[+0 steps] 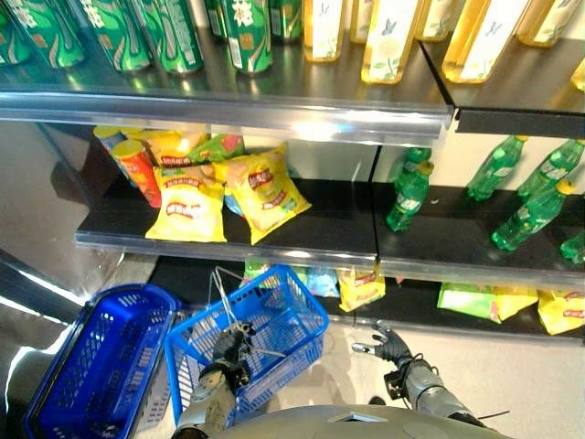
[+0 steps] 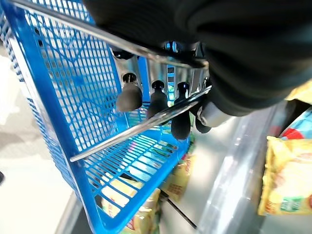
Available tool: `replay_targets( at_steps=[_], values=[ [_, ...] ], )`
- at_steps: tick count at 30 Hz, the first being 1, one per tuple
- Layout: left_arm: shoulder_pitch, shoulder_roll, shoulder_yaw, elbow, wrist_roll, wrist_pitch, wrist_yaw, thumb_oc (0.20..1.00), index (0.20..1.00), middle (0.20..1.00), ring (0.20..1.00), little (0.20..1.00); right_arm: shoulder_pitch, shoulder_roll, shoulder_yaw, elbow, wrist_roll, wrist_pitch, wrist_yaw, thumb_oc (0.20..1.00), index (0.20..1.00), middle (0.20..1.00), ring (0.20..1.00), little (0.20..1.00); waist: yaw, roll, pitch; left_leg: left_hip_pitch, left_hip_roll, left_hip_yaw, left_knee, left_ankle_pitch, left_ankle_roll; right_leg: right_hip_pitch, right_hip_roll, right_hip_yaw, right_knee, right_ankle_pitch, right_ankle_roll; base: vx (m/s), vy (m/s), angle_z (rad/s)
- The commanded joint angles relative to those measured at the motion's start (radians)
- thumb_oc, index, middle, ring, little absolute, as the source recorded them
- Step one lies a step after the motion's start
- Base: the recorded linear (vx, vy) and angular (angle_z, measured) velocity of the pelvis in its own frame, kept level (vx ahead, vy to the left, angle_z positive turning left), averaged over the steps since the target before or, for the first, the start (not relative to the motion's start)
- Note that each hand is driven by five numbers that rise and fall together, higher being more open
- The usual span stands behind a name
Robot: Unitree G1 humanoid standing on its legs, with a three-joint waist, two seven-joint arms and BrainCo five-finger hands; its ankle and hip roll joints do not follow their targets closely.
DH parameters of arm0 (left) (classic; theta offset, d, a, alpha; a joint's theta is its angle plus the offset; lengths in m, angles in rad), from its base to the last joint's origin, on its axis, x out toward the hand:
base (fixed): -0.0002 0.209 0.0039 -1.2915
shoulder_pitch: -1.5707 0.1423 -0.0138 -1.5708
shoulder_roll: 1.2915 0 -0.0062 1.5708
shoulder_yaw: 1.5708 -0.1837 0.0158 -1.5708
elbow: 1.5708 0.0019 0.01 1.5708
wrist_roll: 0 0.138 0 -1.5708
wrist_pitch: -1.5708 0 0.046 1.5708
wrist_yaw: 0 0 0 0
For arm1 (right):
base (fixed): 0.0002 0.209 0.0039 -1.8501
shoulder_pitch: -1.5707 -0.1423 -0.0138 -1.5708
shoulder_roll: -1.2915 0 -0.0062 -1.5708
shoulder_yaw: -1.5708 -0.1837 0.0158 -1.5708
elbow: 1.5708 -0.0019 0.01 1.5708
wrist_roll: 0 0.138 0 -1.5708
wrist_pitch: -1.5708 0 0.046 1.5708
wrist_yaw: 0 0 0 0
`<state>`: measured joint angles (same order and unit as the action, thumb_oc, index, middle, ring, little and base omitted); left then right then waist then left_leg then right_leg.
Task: Pick up the snacks into the basket
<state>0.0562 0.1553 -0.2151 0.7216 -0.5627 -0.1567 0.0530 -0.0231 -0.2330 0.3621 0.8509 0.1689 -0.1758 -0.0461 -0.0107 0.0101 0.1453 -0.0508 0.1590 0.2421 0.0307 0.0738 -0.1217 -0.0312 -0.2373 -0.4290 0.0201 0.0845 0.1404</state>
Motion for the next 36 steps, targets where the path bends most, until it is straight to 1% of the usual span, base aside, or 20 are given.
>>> replay_targets(
  at_steps=[1, 3, 4, 5, 6, 7, 11, 12, 14, 17, 18, 19, 20, 21, 22, 27, 30, 32, 35, 36],
  values=[
    [-0.072, 0.056, 0.028, -0.187, -0.007, -0.112, 0.002, 0.2, 0.2, 0.2, 0.2, 0.2, -0.06, -0.028, 0.012, -0.136, -0.016, -0.064, 0.012, 1.0, 1.0, 1.0, 1.0, 1.0, 0.004, -0.046, 0.077, -0.143, 0.021, -0.002, 0.267, -0.117, 0.039, -0.068, -0.046, 0.003, 0.264, -0.121, 0.002, -0.16, -0.013, 0.35],
    [-0.071, 0.066, 0.041, -0.213, -0.014, -0.118, 0.003, 0.2, 0.2, 0.2, 0.2, 0.2, -0.061, -0.061, 0.024, -0.201, -0.061, -0.069, 0.014, 1.0, 1.0, 1.0, 1.0, 1.0, 0.001, -0.041, 0.097, -0.199, 0.041, 0.001, 0.335, -0.144, 0.04, -0.128, -0.058, 0.002, 0.343, -0.148, 0.003, -0.11, 0.002, 0.27],
    [-0.07, 0.065, 0.041, -0.213, -0.014, -0.118, 0.003, 0.2, 0.2, 0.2, 0.2, 0.2, -0.06, -0.062, 0.024, -0.202, -0.061, -0.069, 0.014, 1.0, 1.0, 1.0, 1.0, 1.0, 0.001, -0.04, 0.095, -0.207, 0.044, 0.0, 0.348, -0.153, 0.04, -0.136, -0.059, 0.004, 0.354, -0.154, 0.004, -0.08, 0.006, 0.14],
    [-0.067, 0.071, 0.05, -0.235, -0.015, -0.121, 0.001, 0.2, 0.2, 0.2, 0.2, 0.2, -0.059, -0.084, 0.022, -0.249, -0.088, -0.076, 0.016, 1.0, 1.0, 1.0, 1.0, 1.0, -0.001, -0.037, 0.11, -0.247, 0.061, -0.005, 0.417, -0.192, 0.034, -0.185, -0.068, 0.015, 0.431, -0.19, 0.01, -0.06, 0.006, 0.12],
    [-0.069, 0.072, 0.053, -0.241, -0.018, -0.125, 0.004, 0.2, 0.2, 0.2, 0.2, 0.2, -0.061, -0.092, 0.02, -0.265, -0.095, -0.079, 0.016, 1.0, 1.0, 1.0, 1.0, 1.0, -0.004, -0.036, 0.117, -0.268, 0.074, -0.001, 0.443, -0.204, 0.033, -0.215, -0.072, 0.016, 0.466, -0.203, 0.01, -0.19, 0.029, 0.06],
    [-0.073, 0.074, 0.056, -0.256, -0.02, -0.128, 0.012, 0.2, 0.2, 0.2, 0.2, 0.2, -0.067, -0.111, 0.02, -0.292, -0.111, -0.082, 0.013, 1.0, 1.0, 1.0, 1.0, 1.0, -0.005, -0.033, 0.118, -0.34, 0.087, 0.001, 0.512, -0.212, 0.047, -0.287, -0.083, 0.021, 0.525, -0.211, -0.006, -0.15, 0.029, -0.01],
    [-0.084, 0.075, 0.056, -0.252, -0.026, -0.129, 0.018, 0.2, 0.2, 0.2, 0.2, 0.2, -0.074, -0.117, 0.027, -0.306, -0.122, -0.083, 0.017, 1.0, 1.0, 1.0, 1.0, 1.0, -0.007, -0.032, 0.12, -0.379, 0.104, 0.001, 0.555, -0.227, 0.045, -0.331, -0.09, 0.026, 0.573, -0.232, -0.012, -0.07, 0.012, -0.07],
    [-0.088, 0.076, 0.054, -0.258, -0.025, -0.131, 0.026, 0.2, 0.2, 0.2, 0.2, 0.2, -0.084, -0.132, 0.034, -0.327, -0.142, -0.086, 0.012, 1.0, 1.0, 1.0, 1.0, 1.0, -0.006, -0.03, 0.124, -0.411, 0.113, 0.002, 0.594, -0.244, 0.049, -0.368, -0.094, 0.033, 0.611, -0.247, -0.017, -0.05, 0.013, 0.01],
    [-0.095, 0.077, 0.053, -0.258, -0.026, -0.131, 0.036, 0.2, 0.2, 0.2, 0.2, 0.2, -0.093, -0.137, 0.038, -0.339, -0.142, -0.091, 0.01, 1.0, 1.0, 1.0, 1.0, 1.0, -0.007, -0.03, 0.129, -0.432, 0.121, 0.0, 0.623, -0.253, 0.049, -0.391, -0.095, 0.037, 0.639, -0.259, -0.021, -0.04, 0.006, -0.12],
    [-0.091, 0.08, 0.06, -0.261, -0.025, -0.132, 0.039, 0.2, 0.2, 0.2, 0.2, 0.2, -0.093, -0.171, 0.046, -0.456, -0.154, -0.107, 0.022, 1.0, 1.0, 1.0, 1.0, 1.0, -0.006, -0.03, 0.131, -0.45, 0.13, -0.001, 0.643, -0.262, 0.048, -0.413, -0.098, 0.037, 0.661, -0.274, -0.022, -0.01, -0.007, -0.07],
    [-0.091, 0.079, 0.06, -0.261, -0.025, -0.132, 0.039, 0.2, 0.2, 0.2, 0.2, 0.2, -0.092, -0.172, 0.046, -0.457, -0.154, -0.106, 0.022, 1.0, 1.0, 1.0, 1.0, 1.0, -0.007, -0.029, 0.13, -0.451, 0.13, -0.002, 0.644, -0.262, 0.048, -0.413, -0.098, 0.036, 0.661, -0.274, -0.022, 0.04, -0.026, -0.05],
    [-0.087, 0.084, 0.064, -0.252, -0.018, -0.139, 0.038, 0.2, 0.2, 0.2, 0.2, 0.2, -0.1, -0.217, 0.039, -0.582, -0.171, -0.14, 0.02, 1.0, 1.0, 1.0, 1.0, 1.0, -0.007, -0.03, 0.125, -0.447, 0.128, -0.005, 0.64, -0.265, 0.049, -0.405, -0.103, 0.027, 0.66, -0.278, -0.019, 0.04, -0.02, -0.03],
    [-0.087, 0.084, 0.063, -0.252, -0.018, -0.139, 0.038, 0.2, 0.2, 0.2, 0.2, 0.2, -0.099, -0.218, 0.038, -0.583, -0.17, -0.139, 0.02, 1.0, 1.0, 1.0, 1.0, 1.0, -0.007, -0.03, 0.126, -0.447, 0.128, -0.006, 0.64, -0.265, 0.049, -0.404, -0.103, 0.026, 0.66, -0.278, -0.019, 0.07, -0.036, 0.01],
    [-0.081, 0.088, 0.065, -0.249, -0.018, -0.146, 0.039, 0.2, 0.2, 0.2, 0.2, 0.2, -0.109, -0.245, 0.026, -0.684, -0.159, -0.163, 0.026, 1.0, 1.0, 1.0, 1.0, 1.0, -0.008, -0.029, 0.123, -0.442, 0.129, -0.009, 0.633, -0.264, 0.047, -0.4, -0.107, 0.02, 0.661, -0.282, -0.016, 0.03, -0.017, 0.03],
    [-0.081, 0.088, 0.065, -0.249, -0.018, -0.146, 0.039, 0.2, 0.2, 0.2, 0.2, 0.2, -0.108, -0.245, 0.025, -0.685, -0.158, -0.162, 0.027, 1.0, 1.0, 1.0, 1.0, 1.0, -0.008, -0.029, 0.123, -0.442, 0.129, -0.009, 0.633, -0.263, 0.047, -0.399, -0.107, 0.019, 0.661, -0.282, -0.016, 0.04, -0.021, 0.09],
    [-0.061, 0.1, 0.058, -0.266, -0.03, -0.152, 0.038, 0.2, 0.2, 0.2, 0.2, 0.2, -0.187, -0.276, 0.002, -0.877, -0.103, -0.186, 0.024, 1.0, 1.0, 1.0, 1.0, 1.0, 0.001, -0.03, 0.117, -0.432, 0.127, -0.011, 0.62, -0.26, 0.044, -0.382, -0.106, 0.008, 0.648, -0.285, -0.015, 0.04, -0.007, 0.11],
    [-0.057, 0.106, 0.051, -0.275, -0.034, -0.151, 0.035, 0.2, 0.2, 0.2, 0.2, 0.2, -0.233, -0.28, 0.0, -0.916, -0.088, -0.188, 0.02, 1.0, 1.0, 1.0, 1.0, 1.0, 0.008, -0.03, 0.122, -0.43, 0.126, -0.011, 0.622, -0.261, 0.045, -0.379, -0.105, 0.004, 0.648, -0.285, -0.015, 0.01, 0.001, 0.02],
    [-0.054, 0.112, 0.039, -0.292, -0.043, -0.148, 0.036, 0.2, 0.2, 0.2, 0.2, 0.2, -0.308, -0.259, -0.028, -0.926, -0.057, -0.185, -0.013, 1.0, 1.0, 1.0, 1.0, 1.0, 0.022, -0.032, 0.127, -0.433, 0.122, -0.016, 0.619, -0.255, 0.046, -0.371, -0.11, -0.007, 0.644, -0.283, -0.016, 0.02, 0.0, 0.06],
    [-0.053, 0.115, 0.034, -0.293, -0.045, -0.147, 0.032, 0.2, 0.2, 0.2, 0.2, 0.2, -0.353, -0.249, -0.041, -0.912, -0.074, -0.179, -0.039, 1.0, 1.0, 1.0, 1.0, 1.0, 0.03, -0.034, 0.13, -0.432, 0.118, -0.019, 0.616, -0.253, 0.047, -0.366, -0.113, -0.013, 0.639, -0.279, -0.014, 0.01, -0.004, 0.08],
    [-0.056, 0.117, 0.031, -0.299, -0.047, -0.145, 0.032, 0.2, 0.2, 0.2, 0.2, 0.2, -0.393, -0.251, -0.047, -0.879, -0.101, -0.166, -0.067, 1.0, 1.0, 1.0, 1.0, 1.0, 0.037, -0.035, 0.13, -0.433, 0.117, -0.021, 0.613, -0.251, 0.049, -0.364, -0.114, -0.014, 0.636, -0.276, -0.014, 0.01, -0.001, 0.06]
  ],
)
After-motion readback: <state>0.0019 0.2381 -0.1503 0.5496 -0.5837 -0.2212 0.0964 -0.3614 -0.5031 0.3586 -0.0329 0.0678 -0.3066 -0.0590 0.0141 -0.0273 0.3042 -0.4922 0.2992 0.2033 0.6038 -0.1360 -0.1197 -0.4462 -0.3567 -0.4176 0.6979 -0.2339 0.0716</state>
